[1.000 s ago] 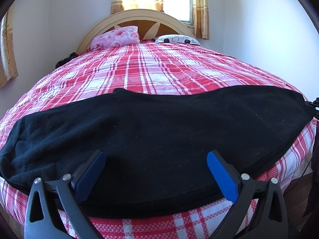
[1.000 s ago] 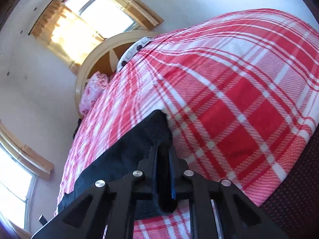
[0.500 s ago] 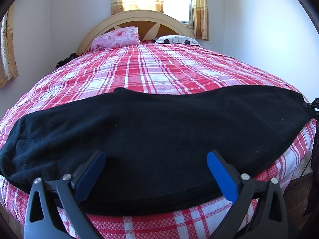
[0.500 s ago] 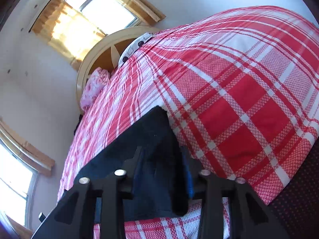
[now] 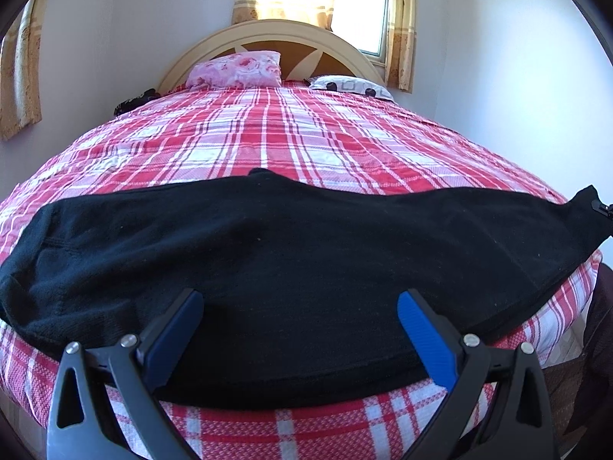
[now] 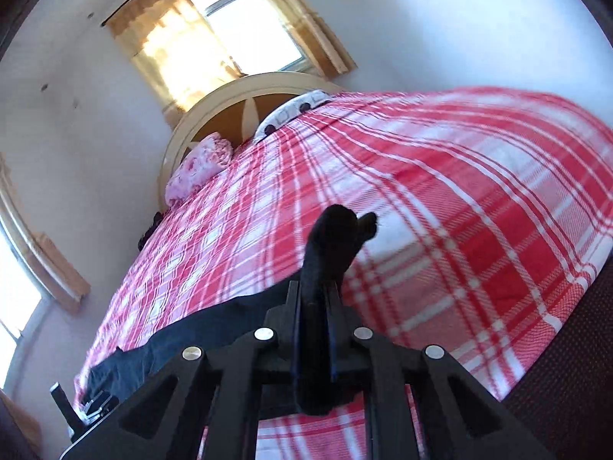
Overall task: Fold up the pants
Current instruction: 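Grasp the pant leg cuff with the right gripper, then fold the held pant leg over onto the pants body with the right gripper and release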
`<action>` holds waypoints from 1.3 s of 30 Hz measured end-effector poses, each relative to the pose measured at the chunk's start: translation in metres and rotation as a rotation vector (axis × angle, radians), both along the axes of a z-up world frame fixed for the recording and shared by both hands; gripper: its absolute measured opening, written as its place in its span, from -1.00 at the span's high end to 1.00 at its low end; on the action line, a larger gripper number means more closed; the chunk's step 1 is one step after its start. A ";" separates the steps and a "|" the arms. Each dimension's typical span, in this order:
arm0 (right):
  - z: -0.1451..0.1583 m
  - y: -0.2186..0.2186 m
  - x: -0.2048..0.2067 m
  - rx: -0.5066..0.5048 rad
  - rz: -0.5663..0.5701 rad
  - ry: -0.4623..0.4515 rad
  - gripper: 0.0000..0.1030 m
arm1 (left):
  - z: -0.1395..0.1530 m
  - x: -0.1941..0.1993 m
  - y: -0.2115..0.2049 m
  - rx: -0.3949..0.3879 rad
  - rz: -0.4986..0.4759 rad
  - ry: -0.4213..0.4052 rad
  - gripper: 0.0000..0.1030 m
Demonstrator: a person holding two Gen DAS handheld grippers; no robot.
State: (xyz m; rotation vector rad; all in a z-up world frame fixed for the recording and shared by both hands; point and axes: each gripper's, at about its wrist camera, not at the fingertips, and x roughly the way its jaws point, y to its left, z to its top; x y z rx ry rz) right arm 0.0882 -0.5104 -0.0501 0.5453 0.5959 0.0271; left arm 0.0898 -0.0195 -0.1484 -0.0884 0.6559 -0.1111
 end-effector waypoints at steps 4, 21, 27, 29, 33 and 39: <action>0.013 0.043 0.000 -0.071 0.044 -0.012 0.79 | 0.002 -0.002 0.005 -0.021 0.004 -0.003 -1.00; 0.004 0.203 0.035 -0.162 0.262 0.032 0.79 | 0.007 -0.011 0.025 -0.075 0.024 -0.027 -1.00; -0.001 0.254 0.046 -0.151 0.327 0.036 0.79 | 0.006 -0.011 0.029 -0.080 0.029 -0.030 -1.00; -0.004 0.270 0.049 -0.154 0.351 0.041 0.79 | 0.006 -0.011 0.029 -0.083 0.030 -0.030 -1.00; -0.009 0.300 0.051 -0.163 0.410 0.051 0.79 | 0.006 -0.011 0.030 -0.082 0.030 -0.031 -1.00; -0.021 0.329 0.055 -0.187 0.452 0.081 0.79 | 0.004 -0.011 0.030 -0.084 0.029 -0.029 -1.00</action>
